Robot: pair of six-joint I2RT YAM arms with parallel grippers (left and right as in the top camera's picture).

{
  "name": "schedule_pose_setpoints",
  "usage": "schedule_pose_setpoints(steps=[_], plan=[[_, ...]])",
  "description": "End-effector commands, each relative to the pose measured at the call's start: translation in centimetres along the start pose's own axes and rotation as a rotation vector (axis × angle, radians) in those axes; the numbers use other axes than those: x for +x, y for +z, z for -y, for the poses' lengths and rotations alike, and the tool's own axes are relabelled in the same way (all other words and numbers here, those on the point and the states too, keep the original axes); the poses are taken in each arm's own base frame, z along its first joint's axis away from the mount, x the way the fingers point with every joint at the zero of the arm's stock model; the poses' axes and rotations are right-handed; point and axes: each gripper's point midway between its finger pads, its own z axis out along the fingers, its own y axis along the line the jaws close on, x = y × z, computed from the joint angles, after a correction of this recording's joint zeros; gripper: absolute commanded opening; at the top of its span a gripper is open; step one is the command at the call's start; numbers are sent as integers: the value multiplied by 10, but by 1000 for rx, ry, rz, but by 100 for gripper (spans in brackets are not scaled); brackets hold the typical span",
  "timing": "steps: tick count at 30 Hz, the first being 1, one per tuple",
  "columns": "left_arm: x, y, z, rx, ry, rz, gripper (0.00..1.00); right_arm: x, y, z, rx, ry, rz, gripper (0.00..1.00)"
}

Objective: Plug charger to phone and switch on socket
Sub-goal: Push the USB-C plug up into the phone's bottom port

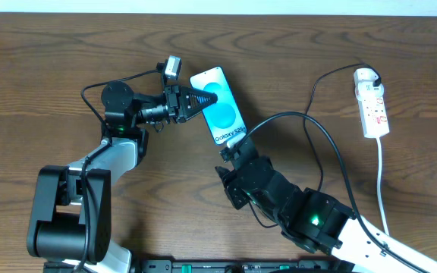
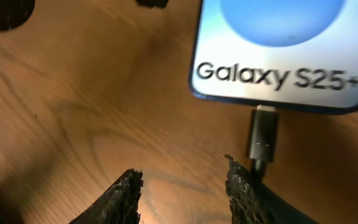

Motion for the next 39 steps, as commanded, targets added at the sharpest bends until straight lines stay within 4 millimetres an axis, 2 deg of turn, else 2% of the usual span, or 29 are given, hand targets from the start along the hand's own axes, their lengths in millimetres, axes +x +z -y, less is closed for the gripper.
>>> schedule_pose_setpoints(steps=[1, 4, 7, 8, 9, 10, 15, 17, 19, 22, 25, 28, 39], plan=[[-1, 1, 6, 7, 37, 1, 7, -47, -32, -4, -20, 85, 141, 43], [-1, 1, 6, 7, 37, 1, 7, -65, -54, -1, -24, 76, 212, 43], [-1, 1, 6, 7, 37, 1, 7, -52, -56, 22, 99, 51, 174, 42], [-1, 1, 6, 7, 37, 1, 8, -37, -50, 29, 141, 34, 111, 42], [-1, 1, 6, 7, 37, 1, 7, -33, -48, 29, 145, 28, 95, 42], [-1, 1, 6, 7, 37, 1, 7, -21, -41, 30, 151, 28, 38, 42], [-1, 1, 6, 7, 37, 1, 7, 8, -11, 10, 73, 19, -105, 41], [-1, 1, 6, 7, 37, 1, 7, 18, 1, 10, 86, 11, -152, 39], [-1, 1, 6, 7, 37, 1, 7, 26, 10, 11, 98, 3, -184, 34], [-1, 1, 6, 7, 37, 1, 8, 33, 18, 11, 108, -4, -212, 21], [-1, 1, 6, 7, 37, 0, 7, 22, 22, 9, 104, 6, -166, 8], [-1, 1, 6, 7, 37, -1, 7, 11, 24, 5, 89, 17, -121, 1], [9, 1, 7, 13, 38, -56, 7, -7, 26, 19, 141, 42, -48, 1]])
